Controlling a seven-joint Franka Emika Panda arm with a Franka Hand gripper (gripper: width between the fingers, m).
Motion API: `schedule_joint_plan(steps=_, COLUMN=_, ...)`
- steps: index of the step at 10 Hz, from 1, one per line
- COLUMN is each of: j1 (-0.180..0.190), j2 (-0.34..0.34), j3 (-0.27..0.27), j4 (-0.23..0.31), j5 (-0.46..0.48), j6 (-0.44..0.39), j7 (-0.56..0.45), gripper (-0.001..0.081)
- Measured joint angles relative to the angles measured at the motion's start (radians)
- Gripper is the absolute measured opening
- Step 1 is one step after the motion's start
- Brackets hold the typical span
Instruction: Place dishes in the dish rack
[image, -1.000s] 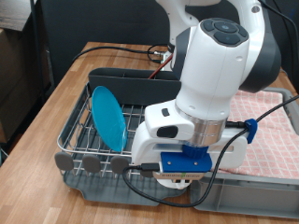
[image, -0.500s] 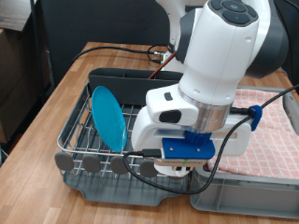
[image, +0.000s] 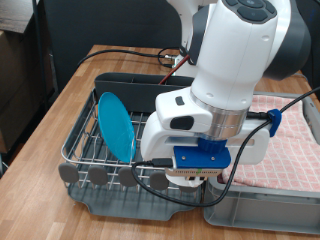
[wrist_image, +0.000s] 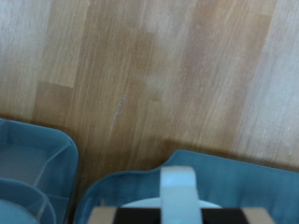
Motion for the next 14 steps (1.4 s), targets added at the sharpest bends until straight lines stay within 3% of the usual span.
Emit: schedule_joint_plan(steps=14, j1=-0.012, j2=0.049, j3=0.017, j4=0.010, j5=0.046, j6=0.001, j7=-0.025, gripper=0.0072)
